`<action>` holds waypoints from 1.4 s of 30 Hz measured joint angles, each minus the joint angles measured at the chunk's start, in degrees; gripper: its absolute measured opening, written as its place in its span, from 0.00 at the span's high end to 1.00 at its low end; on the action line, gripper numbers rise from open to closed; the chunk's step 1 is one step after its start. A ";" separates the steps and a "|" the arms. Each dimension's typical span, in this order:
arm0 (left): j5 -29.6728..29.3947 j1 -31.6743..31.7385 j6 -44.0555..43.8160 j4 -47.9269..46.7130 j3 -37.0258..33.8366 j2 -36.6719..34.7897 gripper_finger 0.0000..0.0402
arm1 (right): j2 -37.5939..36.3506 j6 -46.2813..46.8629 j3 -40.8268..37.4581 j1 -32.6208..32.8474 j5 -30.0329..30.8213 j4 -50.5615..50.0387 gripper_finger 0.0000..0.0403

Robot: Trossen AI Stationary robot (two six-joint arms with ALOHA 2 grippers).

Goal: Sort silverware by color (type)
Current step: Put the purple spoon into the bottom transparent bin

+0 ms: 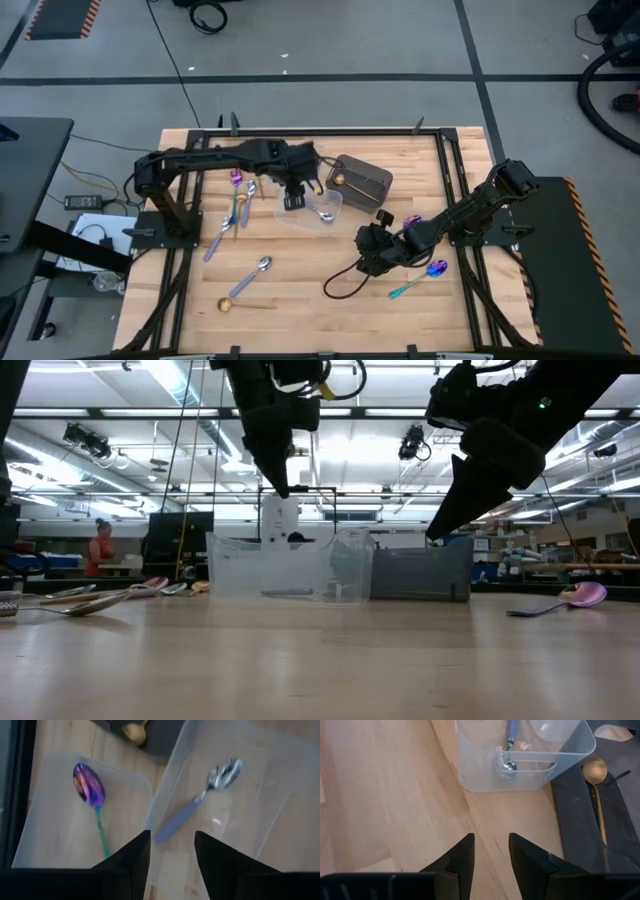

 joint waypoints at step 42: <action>-9.26 -19.22 -37.92 4.52 -36.89 -28.98 0.60 | 0.04 -9.87 -0.01 -3.66 1.48 6.54 0.68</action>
